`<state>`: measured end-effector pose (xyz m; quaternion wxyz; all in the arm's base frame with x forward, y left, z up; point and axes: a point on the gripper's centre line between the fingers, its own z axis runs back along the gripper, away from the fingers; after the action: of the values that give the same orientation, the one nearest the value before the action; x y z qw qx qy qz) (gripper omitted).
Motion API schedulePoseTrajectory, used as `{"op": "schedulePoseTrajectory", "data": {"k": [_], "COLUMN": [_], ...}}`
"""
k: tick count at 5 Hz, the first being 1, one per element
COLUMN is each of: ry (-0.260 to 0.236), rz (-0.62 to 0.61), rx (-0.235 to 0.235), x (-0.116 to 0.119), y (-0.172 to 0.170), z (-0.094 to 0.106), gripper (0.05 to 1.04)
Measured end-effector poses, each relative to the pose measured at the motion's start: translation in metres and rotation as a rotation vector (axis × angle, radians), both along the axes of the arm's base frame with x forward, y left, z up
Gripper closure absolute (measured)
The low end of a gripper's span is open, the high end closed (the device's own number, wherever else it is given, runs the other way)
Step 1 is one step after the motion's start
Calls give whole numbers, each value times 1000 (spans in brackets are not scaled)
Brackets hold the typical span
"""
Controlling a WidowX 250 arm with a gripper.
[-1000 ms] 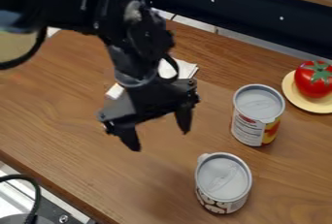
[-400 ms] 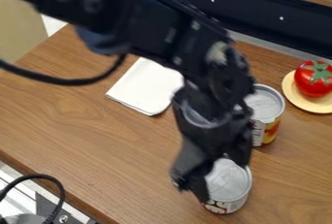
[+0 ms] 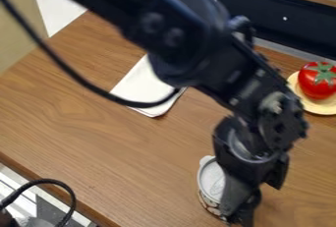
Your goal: Move the can in the bottom center of the table
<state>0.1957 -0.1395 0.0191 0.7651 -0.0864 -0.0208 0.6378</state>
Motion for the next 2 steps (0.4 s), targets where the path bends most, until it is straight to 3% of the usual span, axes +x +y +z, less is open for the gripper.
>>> {"op": "schedulePoseTrajectory", "data": {"k": [2], "ry": [-9], "rz": [108], "rx": [-46], "x": [8], "y": [-8], "z": [-3], "gripper": [87]}}
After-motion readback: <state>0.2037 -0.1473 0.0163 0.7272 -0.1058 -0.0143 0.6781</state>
